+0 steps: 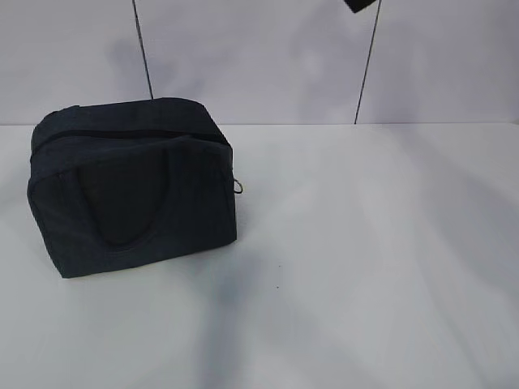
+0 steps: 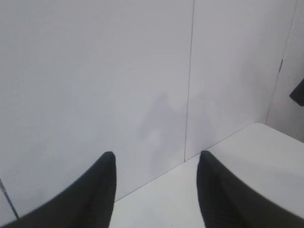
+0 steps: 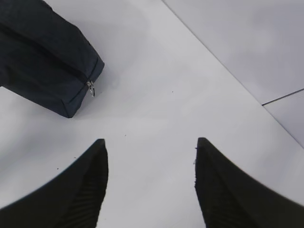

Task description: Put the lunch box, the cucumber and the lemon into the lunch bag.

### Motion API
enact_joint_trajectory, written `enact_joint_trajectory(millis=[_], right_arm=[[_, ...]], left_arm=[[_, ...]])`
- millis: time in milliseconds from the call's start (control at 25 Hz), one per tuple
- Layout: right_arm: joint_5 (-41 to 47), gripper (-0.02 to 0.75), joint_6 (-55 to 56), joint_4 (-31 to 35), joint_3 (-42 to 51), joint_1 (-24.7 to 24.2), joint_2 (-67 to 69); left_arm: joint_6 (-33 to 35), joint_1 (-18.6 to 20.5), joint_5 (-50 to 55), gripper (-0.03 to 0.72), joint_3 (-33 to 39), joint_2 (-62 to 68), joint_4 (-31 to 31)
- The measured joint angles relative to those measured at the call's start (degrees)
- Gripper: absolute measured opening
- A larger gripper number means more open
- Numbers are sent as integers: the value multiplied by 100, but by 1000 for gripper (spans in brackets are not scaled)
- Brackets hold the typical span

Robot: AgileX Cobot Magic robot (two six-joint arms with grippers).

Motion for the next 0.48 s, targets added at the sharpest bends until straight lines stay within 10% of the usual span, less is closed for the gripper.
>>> enact_joint_trajectory(millis=[480], right_arm=[[40,450,370,-87,480,0,-1230]], left_arm=[[-41,0,153,371,0,-55,0]])
